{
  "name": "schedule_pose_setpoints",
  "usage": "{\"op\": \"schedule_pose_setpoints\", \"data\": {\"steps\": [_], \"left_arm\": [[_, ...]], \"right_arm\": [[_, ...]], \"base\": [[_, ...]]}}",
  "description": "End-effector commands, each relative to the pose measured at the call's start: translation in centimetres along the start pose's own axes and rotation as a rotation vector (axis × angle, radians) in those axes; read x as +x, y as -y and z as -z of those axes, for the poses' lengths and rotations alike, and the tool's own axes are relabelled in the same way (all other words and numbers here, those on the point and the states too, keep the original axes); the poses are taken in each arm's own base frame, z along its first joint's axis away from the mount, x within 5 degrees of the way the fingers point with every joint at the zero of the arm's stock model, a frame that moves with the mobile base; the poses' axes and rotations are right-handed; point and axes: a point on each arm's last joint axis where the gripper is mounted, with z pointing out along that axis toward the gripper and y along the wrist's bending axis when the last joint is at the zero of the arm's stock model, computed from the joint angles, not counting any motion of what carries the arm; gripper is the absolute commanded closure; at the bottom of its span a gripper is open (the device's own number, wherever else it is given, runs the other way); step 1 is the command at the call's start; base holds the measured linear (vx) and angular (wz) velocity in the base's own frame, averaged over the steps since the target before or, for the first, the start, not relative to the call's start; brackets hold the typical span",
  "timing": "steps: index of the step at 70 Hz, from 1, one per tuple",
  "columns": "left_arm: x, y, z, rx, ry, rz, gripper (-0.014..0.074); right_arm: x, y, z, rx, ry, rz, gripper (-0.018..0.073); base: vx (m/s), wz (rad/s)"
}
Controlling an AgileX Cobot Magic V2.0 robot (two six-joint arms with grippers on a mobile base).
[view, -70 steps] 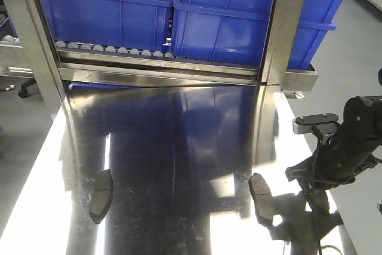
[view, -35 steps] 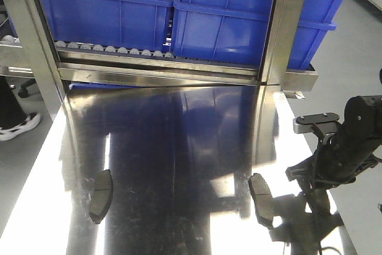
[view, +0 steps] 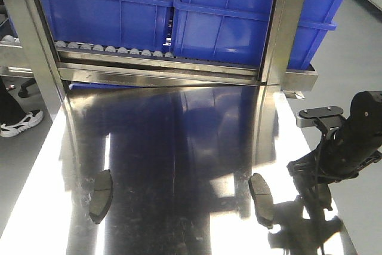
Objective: Move and align brake pads A on conveyor
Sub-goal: 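Close the right gripper on the pad and lift it off the table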
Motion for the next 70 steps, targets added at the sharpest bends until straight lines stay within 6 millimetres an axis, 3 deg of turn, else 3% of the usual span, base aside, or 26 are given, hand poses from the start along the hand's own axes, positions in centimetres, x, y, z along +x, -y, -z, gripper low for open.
{"op": "schedule_pose_setpoints", "data": {"steps": [1,14,30,41,70], "left_arm": [[-1.5,0.0,0.5,0.003,0.106,0.009,0.0440],[-1.5,0.0,0.5,0.003,0.106,0.009,0.0440],[-1.5,0.0,0.5,0.003,0.106,0.009,0.0440],[-1.5,0.0,0.5,0.003,0.106,0.009,0.0440],[-1.5,0.0,0.5,0.003,0.106,0.009,0.0440]], "right_arm": [[-0.8,0.2,2.6,0.012,0.110,0.006,0.0323],[-0.7,0.1,4.4,0.016,0.163,0.006,0.0323],[0.1,-0.2,8.5,0.008,0.276,-0.001,0.0323],[1.1,-0.5,11.7,0.009,0.363,0.010,0.0323],[4.2,-1.1,17.5,0.004,0.510,0.014,0.0323]], "base": [[0.00,0.00],[0.00,0.00],[0.00,0.00],[0.00,0.00],[0.00,0.00]]}}
